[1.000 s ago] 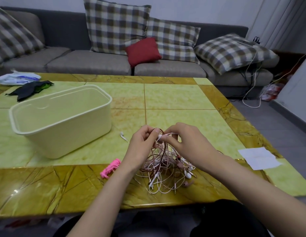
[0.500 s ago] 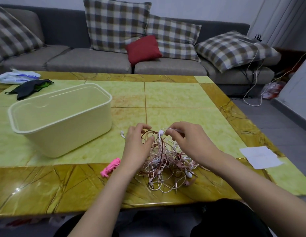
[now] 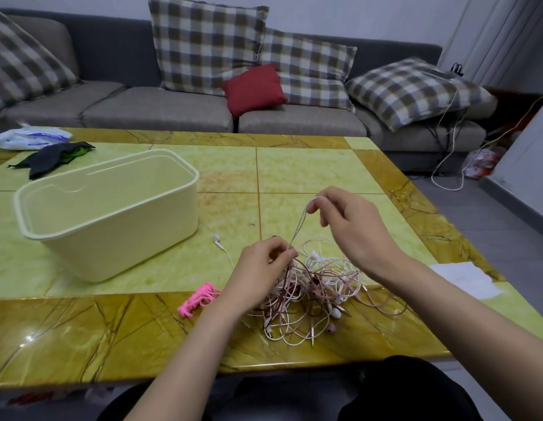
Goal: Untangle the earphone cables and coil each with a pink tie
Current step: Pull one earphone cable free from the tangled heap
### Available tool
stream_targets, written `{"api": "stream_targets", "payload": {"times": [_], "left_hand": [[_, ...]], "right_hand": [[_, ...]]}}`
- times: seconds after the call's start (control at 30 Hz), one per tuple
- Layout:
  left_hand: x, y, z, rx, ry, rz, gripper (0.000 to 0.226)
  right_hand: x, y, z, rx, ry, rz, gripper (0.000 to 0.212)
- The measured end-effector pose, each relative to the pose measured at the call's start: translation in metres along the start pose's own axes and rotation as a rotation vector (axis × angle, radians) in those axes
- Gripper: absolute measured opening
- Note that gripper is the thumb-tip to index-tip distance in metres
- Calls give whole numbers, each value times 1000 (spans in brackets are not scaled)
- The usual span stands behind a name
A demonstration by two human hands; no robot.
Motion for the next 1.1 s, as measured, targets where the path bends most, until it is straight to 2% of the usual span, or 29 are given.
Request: {"api": "stream_targets", "payload": {"times": [0.13, 0.2, 0.27, 0.33, 0.4, 0.47, 0.57, 0.67, 0.77, 0.9, 1.1], "left_hand": [[-2, 8, 3, 3, 2, 323, 23], [-5, 6, 2, 18, -42, 372, 20], [-9, -4, 0, 103, -121, 316, 16], [-14, -18, -4, 218, -233, 149, 16], [-21, -27, -9, 281, -342, 14, 21], [-24, -30, -11, 317, -383, -5, 19], [-21, -29, -9, 335, -333, 24, 13], [-10, -23, -5, 325, -192, 59, 9], [-3, -20, -3, 353, -124, 117, 9], [-3, -19, -5, 338, -109, 95, 13], [1, -9, -2, 206, -54, 77, 14]], "right_hand": [[-23, -10, 2, 45, -186, 49, 27], [-27, -21, 1, 87, -243, 40, 27], [-27, -37, -1, 144, -253, -42, 27], [-20, -56, -3, 225, -119, -213, 29], [-8, -75, -8, 308, 116, -346, 31], [2, -83, -15, 345, 251, -439, 31], [7, -70, -20, 258, 251, -456, 38], [11, -34, -23, 66, 194, -296, 56], [25, -3, -26, -95, 267, -204, 42], [42, -2, -27, -38, 385, -157, 28], [25, -9, -16, -18, 254, -266, 20]]}}
Point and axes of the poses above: each hand's wrist, its own z-axis towards the middle knuckle, its own x-axis out of the palm, y = z × x, the point moved 5 cm from there along z, towards the middle knuckle, and after that the axes turned 5 degrees about -z, right-handed, at the moved point
